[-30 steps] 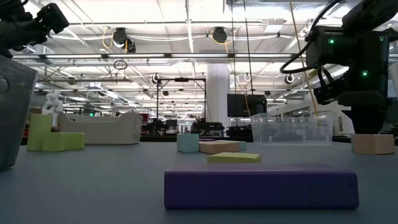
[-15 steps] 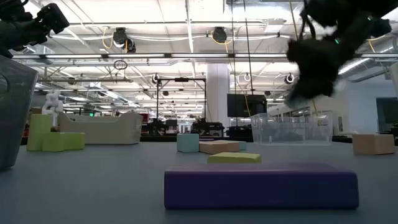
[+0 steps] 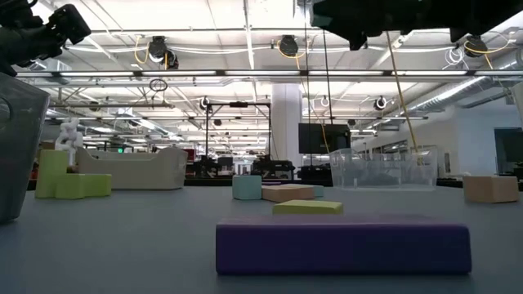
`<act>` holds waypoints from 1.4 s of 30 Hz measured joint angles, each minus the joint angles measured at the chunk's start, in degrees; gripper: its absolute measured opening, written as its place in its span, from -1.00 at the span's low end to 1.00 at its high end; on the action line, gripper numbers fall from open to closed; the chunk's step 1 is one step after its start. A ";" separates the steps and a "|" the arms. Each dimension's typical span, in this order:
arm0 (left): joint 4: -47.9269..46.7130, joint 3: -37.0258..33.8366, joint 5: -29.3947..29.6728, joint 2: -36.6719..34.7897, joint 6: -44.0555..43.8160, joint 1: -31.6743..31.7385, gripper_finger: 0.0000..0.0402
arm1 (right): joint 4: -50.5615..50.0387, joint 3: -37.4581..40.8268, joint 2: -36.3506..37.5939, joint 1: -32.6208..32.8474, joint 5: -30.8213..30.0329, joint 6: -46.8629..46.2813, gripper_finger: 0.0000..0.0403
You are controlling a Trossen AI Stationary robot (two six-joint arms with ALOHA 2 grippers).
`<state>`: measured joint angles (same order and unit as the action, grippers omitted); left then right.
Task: Sort & place blocks by color
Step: Put the blue block into the transparent bin
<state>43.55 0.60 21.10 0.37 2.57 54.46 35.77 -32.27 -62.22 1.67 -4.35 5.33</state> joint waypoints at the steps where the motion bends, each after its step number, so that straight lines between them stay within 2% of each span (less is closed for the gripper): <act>1: 0.00 0.00 -0.02 0.01 0.00 0.00 0.21 | 0.36 0.00 -0.30 0.18 0.00 0.19 -0.43; 7: -0.02 0.00 -0.02 0.01 0.00 0.00 0.21 | -0.50 0.00 -1.26 0.33 -1.24 -1.43 -0.43; 10: -0.02 0.00 -0.02 -0.01 0.00 0.00 0.21 | -5.35 0.00 -1.19 0.11 -8.43 -4.70 -0.43; 14: -0.02 0.00 -0.02 0.00 0.00 -0.01 0.21 | -16.91 0.00 -1.15 -1.98 -20.62 -10.84 -0.43; 18: -0.02 0.00 0.00 0.01 0.00 0.00 0.21 | -29.45 0.00 -1.15 -5.81 -26.86 -19.44 -0.42; 22: -0.01 0.00 -0.01 0.00 0.00 0.00 0.21 | -37.71 0.00 -1.15 -10.77 -27.19 -26.81 -0.33; 26: -0.01 0.00 -0.02 0.00 0.00 0.00 0.21 | -41.82 0.00 -1.15 -15.28 -27.20 -29.27 -0.34; 32: -0.02 0.00 -0.01 0.00 0.00 -0.01 0.21 | -43.50 0.00 -1.15 -19.81 -27.18 -29.67 -0.37; 42: -0.01 0.00 -0.01 0.00 0.00 0.00 0.21 | -44.12 0.01 -1.13 -22.75 -27.00 -29.99 -0.24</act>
<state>43.53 0.60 21.09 0.37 2.57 54.46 -8.35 -32.27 -63.35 -21.08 -31.35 -24.65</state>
